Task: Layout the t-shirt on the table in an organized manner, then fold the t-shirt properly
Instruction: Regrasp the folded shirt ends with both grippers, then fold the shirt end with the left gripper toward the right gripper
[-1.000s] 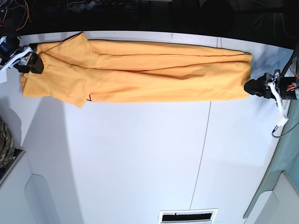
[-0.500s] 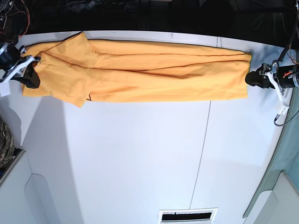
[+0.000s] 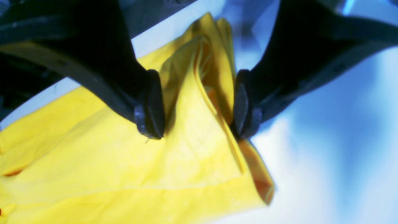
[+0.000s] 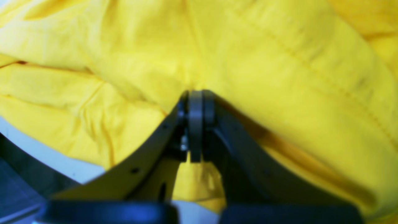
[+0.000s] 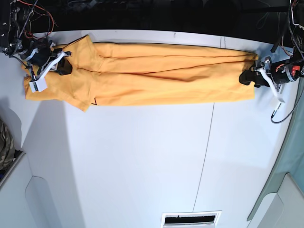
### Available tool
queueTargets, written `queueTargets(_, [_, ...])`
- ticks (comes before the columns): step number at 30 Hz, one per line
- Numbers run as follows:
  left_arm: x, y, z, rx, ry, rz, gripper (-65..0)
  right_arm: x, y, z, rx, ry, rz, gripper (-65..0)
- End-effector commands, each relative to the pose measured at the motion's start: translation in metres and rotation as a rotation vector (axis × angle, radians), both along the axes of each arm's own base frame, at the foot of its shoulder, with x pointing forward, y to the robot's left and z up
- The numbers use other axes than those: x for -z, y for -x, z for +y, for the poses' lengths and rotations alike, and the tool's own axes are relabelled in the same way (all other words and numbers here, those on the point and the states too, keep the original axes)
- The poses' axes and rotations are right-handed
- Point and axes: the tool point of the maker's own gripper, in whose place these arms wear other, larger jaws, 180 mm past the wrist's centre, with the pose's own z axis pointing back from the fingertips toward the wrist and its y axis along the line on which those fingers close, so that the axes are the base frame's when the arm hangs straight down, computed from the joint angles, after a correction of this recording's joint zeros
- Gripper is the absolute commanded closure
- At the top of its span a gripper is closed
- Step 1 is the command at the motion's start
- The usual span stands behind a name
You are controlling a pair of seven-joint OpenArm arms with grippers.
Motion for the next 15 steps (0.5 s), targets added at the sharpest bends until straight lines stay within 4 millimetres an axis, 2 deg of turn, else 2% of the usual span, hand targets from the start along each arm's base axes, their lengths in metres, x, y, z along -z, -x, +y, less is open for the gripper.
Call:
queueTargets(1, [0.001, 0.006, 0.006, 0.017, -0.03, 0.033, -37.9, -0.005, -0.004, -0.004, -0.004, 0.003, -0.017, 0.0])
queueTargets(5, [0.003, 0.012, -0.022, 0.03, 0.083, 0.063, -37.5, -0.005, -0.004, -0.004, -0.004, 0.003, -0.017, 0.0])
queueTargets(6, [0.003, 0.012, -0.028, 0.027, 0.103, 0.062, -35.0, -0.005, -0.004, -0.004, -0.004, 0.003, -0.017, 0.0])
queueTargets(7, [0.004, 0.012, -0.033, 0.024, 0.116, 0.059, -27.5, -0.005, -0.004, -0.004, -0.004, 0.003, -0.017, 0.0])
queueTargets(9, [0.006, 0.011, -0.04, 0.023, 0.134, 0.056, -4.4, -0.005, -0.004, -0.004, -0.004, 0.003, -0.017, 0.0])
queueTargets(10, [0.005, 0.009, -0.043, 0.02, 0.145, 0.051, 0.0, -0.005, -0.004, -0.004, -0.004, 0.003, -0.017, 0.0])
queueTargets(12, [-0.001, 0.004, -0.043, 0.016, 0.16, 0.029, 0.0, -0.005, -0.004, -0.004, -0.004, 0.003, -0.017, 0.0])
queueTargets(15, [-0.022, -0.009, -0.039, 0.039, 0.156, -0.03, 0.0, -0.005, -0.004, -0.004, -0.004, 0.003, -0.018, 0.0])
